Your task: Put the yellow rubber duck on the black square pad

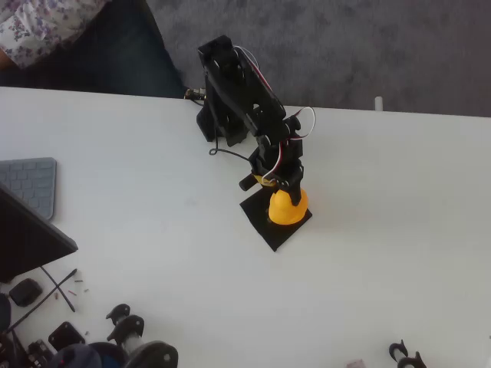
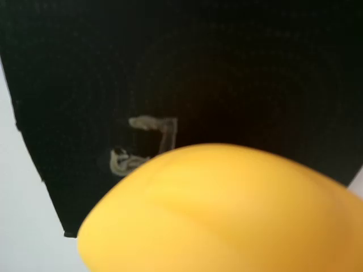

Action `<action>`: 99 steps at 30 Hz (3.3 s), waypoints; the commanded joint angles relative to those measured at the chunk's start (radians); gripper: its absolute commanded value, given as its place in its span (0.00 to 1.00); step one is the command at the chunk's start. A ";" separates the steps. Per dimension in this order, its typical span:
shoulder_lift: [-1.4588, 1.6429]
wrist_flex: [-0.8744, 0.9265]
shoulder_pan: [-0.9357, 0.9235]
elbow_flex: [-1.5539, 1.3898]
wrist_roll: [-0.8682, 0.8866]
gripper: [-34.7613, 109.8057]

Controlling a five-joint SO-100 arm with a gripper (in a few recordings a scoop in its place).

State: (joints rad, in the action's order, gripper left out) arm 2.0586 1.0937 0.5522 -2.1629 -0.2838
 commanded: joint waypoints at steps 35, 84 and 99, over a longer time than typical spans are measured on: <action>0.008 0.009 -0.077 -0.049 -0.017 0.34; 0.017 0.063 -0.591 0.279 -0.173 0.48; 0.023 0.044 -0.943 0.281 -0.028 0.37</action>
State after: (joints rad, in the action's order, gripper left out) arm 2.0509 1.1428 -0.3620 -1.9129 -0.3497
